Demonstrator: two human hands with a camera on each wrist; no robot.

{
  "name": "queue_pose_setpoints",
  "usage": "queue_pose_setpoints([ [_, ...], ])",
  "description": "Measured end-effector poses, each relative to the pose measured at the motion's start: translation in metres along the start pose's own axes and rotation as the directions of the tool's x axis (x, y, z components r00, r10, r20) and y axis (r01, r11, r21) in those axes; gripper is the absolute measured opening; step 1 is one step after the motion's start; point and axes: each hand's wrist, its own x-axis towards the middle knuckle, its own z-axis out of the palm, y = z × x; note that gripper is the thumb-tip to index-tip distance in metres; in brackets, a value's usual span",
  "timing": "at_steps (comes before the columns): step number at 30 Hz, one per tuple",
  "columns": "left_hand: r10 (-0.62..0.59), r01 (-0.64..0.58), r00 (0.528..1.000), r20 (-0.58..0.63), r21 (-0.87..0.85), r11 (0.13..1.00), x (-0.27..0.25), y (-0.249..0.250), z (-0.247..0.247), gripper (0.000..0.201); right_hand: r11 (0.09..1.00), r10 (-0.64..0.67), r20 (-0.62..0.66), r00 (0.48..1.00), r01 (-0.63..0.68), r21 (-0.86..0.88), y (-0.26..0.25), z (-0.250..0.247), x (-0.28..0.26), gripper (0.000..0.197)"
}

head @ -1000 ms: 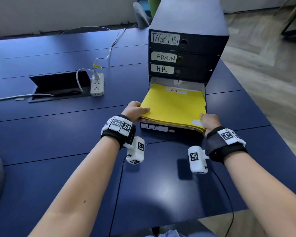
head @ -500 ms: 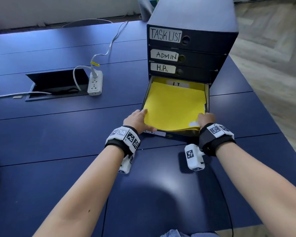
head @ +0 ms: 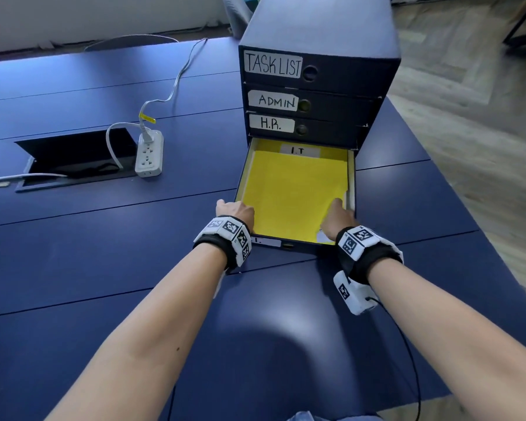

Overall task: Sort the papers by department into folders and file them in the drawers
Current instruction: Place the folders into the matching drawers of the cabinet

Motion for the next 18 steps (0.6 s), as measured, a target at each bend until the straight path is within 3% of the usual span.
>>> queue_pose_setpoints([
  [3, -0.010, 0.010, 1.000, 0.005, 0.019, 1.000, 0.002, -0.001, -0.002, 0.014, 0.999, 0.000, 0.065, 0.998, 0.002, -0.038, 0.000, 0.001, 0.002, 0.043],
  [8, -0.007, 0.006, 0.999, 0.035, 0.027, 1.000, 0.002, -0.002, 0.004, 0.063, 0.997, 0.002, 0.109, 0.994, 0.007, -0.081, -0.003, 0.001, 0.001, 0.061],
  [11, 0.026, -0.027, 0.998, 0.052, 0.026, 0.999, -0.004, -0.002, 0.005, 0.081, 0.990, -0.009, 0.067, 0.998, 0.018, -0.137, -0.006, 0.007, 0.000, 0.066],
  [15, 0.078, -0.083, 0.985, 0.152, 0.025, 0.996, -0.014, -0.010, 0.012, 0.081, 0.977, -0.049, 0.002, 0.999, 0.049, -0.210, -0.010, 0.014, -0.002, 0.064],
  [18, 0.068, -0.066, 0.996, 0.056, -0.032, 0.997, -0.018, -0.010, 0.026, 0.064, 0.954, -0.080, 0.051, 0.995, 0.091, -0.286, -0.013, 0.011, -0.005, 0.062],
])
